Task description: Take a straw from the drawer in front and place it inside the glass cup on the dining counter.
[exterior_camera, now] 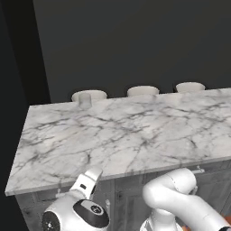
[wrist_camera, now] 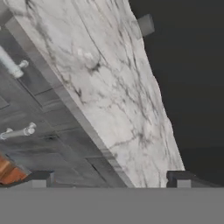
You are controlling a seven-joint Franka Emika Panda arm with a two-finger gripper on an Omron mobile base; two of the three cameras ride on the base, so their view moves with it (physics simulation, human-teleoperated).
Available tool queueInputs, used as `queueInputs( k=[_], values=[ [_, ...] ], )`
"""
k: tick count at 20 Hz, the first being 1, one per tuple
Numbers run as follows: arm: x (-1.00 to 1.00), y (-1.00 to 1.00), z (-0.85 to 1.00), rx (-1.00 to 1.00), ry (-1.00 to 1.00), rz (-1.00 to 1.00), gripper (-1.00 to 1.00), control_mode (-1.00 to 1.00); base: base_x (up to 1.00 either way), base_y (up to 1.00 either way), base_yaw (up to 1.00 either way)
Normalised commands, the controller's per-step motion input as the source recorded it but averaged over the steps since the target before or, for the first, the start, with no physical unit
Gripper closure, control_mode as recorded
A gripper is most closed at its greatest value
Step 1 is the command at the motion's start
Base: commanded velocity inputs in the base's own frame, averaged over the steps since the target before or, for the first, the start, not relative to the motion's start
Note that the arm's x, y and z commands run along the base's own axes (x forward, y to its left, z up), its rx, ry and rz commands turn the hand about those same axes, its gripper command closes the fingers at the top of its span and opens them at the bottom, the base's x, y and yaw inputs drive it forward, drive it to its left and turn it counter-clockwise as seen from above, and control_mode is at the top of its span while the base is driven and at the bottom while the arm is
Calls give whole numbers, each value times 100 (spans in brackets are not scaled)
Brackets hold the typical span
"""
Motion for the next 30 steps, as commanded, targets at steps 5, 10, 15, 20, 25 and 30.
queueInputs(
  k=[5, 10, 15, 20, 25, 30],
  values=[
    [-11, 17, -40, -12, -20, 2, -100, -100, 0, 0, 0],
    [0, 3, -35, -7, -16, 0, -100, -100, 0, 0, 0],
    [0, 0, -33, -5, -15, 0, -100, -100, 0, 0, 0],
    [3, 3, -18, -2, -12, 0, -100, -100, 0, 0, 0],
    [17, 8, -15, -2, -2, 0, -100, -100, 0, 0, 0],
    [27, 10, -14, -2, 0, 0, -100, -100, 0, 0, 0]
  ],
)
